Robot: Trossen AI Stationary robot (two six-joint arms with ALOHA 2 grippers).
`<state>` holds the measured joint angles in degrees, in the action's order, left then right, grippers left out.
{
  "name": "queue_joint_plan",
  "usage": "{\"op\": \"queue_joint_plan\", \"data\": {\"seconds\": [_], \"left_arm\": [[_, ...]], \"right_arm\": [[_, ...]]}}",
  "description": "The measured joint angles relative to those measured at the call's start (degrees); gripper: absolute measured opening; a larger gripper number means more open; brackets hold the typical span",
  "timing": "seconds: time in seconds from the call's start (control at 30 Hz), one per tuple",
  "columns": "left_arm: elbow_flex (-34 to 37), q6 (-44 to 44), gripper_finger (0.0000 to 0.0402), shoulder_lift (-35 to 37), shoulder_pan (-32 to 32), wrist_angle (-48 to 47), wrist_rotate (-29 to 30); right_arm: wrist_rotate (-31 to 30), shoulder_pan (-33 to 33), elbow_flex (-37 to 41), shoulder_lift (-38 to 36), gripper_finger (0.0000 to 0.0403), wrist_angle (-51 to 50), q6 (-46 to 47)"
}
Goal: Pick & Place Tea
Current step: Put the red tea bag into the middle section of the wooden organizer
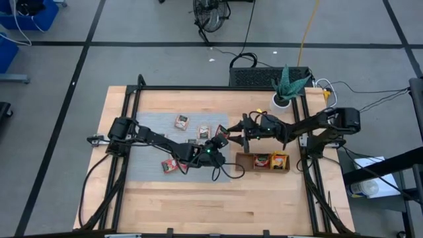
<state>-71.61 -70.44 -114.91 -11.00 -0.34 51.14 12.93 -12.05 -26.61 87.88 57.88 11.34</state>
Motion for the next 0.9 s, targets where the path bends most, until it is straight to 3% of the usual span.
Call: {"op": "queue_joint_plan", "data": {"seconds": [0.37,0.5,0.67,0.8,0.9], "left_arm": [[0.00,1.56,0.0011,0.00,-0.37,-0.45,-0.07],[0.00,1.57,0.0010,0.00,-0.37,-0.22,-0.09],[0.00,2.16,0.0017,0.00,-0.31,0.28,-0.07],[-0.02,5.71,0.0025,0.02,-0.37,0.44,-0.07],[-0.07,13.93,0.0028,0.07,-0.37,1.01,-0.03]], "right_arm": [[0.55,-0.10,-1.55,0.14,0.0161,-2.01,-3.30],[0.49,-1.00,-1.53,0.17,0.0118,-3.91,-3.90],[0.52,-1.86,-1.53,0.17,0.0016,-4.66,-6.13],[0.66,-1.75,-1.53,0.17,0.0002,-3.61,-7.56],[0.64,-1.73,-1.52,0.17,0.0001,-2.73,-7.81]]}}
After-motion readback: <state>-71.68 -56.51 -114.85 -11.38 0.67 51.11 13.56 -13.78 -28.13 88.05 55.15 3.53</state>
